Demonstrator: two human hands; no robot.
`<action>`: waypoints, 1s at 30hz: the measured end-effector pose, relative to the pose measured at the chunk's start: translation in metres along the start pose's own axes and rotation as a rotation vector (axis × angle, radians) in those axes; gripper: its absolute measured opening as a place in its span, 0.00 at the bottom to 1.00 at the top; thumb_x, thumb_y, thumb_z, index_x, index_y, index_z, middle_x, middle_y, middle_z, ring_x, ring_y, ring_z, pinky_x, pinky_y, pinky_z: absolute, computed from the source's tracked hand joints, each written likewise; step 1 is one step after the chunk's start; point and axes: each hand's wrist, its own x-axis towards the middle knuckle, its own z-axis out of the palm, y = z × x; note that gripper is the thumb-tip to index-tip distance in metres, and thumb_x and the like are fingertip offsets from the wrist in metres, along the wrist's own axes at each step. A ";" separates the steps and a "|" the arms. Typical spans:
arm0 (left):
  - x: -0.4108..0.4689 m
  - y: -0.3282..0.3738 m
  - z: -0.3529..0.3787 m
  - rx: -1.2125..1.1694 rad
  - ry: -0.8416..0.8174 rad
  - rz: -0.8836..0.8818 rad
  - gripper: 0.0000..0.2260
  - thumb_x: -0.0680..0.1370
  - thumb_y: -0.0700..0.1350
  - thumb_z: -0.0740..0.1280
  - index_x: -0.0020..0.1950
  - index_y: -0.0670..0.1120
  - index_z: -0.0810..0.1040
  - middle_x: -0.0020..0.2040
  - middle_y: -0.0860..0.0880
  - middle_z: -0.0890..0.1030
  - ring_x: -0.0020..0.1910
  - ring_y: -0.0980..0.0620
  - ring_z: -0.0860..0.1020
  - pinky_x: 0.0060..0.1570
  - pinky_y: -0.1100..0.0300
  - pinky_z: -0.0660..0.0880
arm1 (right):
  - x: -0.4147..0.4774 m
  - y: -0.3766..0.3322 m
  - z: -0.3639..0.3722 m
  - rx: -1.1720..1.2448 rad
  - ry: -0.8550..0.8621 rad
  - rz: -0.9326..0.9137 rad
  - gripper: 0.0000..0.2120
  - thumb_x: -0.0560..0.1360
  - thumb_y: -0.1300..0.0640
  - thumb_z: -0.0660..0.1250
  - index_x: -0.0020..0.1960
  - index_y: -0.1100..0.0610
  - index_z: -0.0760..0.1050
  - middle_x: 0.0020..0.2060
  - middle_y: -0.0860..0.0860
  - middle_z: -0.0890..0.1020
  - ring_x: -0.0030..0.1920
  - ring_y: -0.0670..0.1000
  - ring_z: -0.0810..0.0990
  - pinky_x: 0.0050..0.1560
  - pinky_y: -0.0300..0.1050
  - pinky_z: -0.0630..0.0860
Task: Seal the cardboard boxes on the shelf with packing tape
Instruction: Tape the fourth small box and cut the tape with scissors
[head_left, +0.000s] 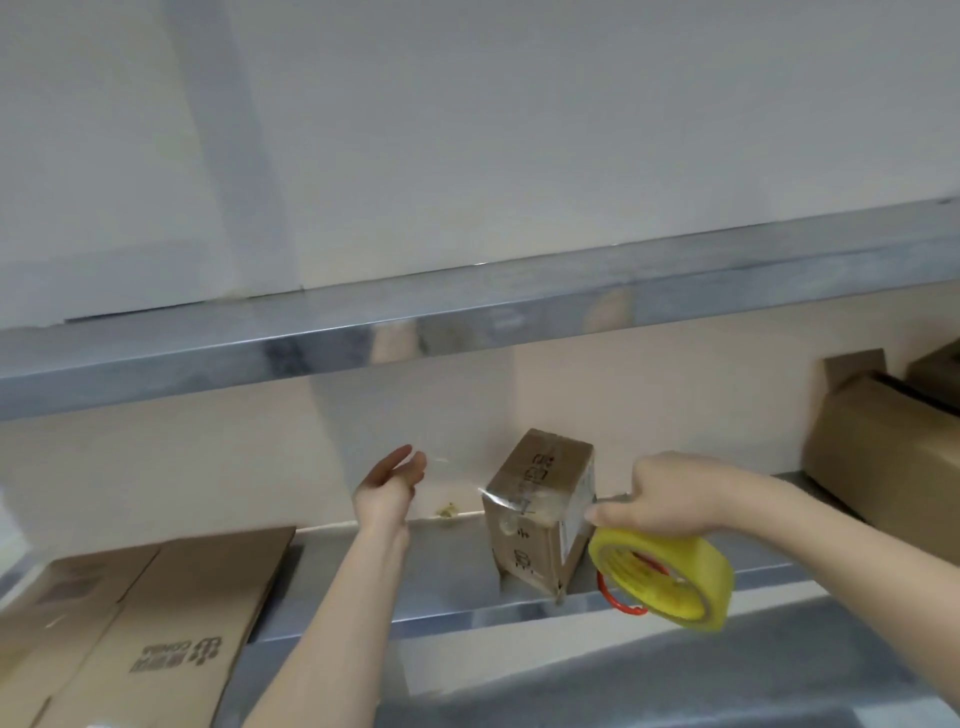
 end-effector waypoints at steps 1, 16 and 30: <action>-0.002 -0.004 0.000 0.012 -0.007 -0.007 0.11 0.74 0.34 0.71 0.53 0.44 0.80 0.36 0.51 0.82 0.38 0.54 0.78 0.40 0.67 0.71 | -0.003 -0.001 0.004 -0.025 -0.018 0.019 0.22 0.77 0.37 0.59 0.32 0.48 0.59 0.29 0.43 0.65 0.29 0.40 0.63 0.28 0.33 0.60; -0.005 -0.042 0.013 -0.001 0.041 0.001 0.08 0.76 0.33 0.68 0.51 0.44 0.79 0.40 0.46 0.79 0.37 0.49 0.80 0.32 0.70 0.73 | 0.015 0.006 0.044 -0.376 0.162 0.081 0.26 0.79 0.35 0.47 0.34 0.54 0.61 0.38 0.51 0.74 0.47 0.52 0.78 0.41 0.43 0.66; 0.002 -0.075 0.033 0.274 -0.074 -0.126 0.05 0.77 0.33 0.65 0.48 0.43 0.77 0.41 0.44 0.79 0.31 0.53 0.79 0.23 0.73 0.67 | 0.046 0.029 0.068 -0.351 0.076 0.061 0.25 0.80 0.37 0.47 0.32 0.52 0.59 0.34 0.49 0.69 0.47 0.53 0.77 0.50 0.46 0.66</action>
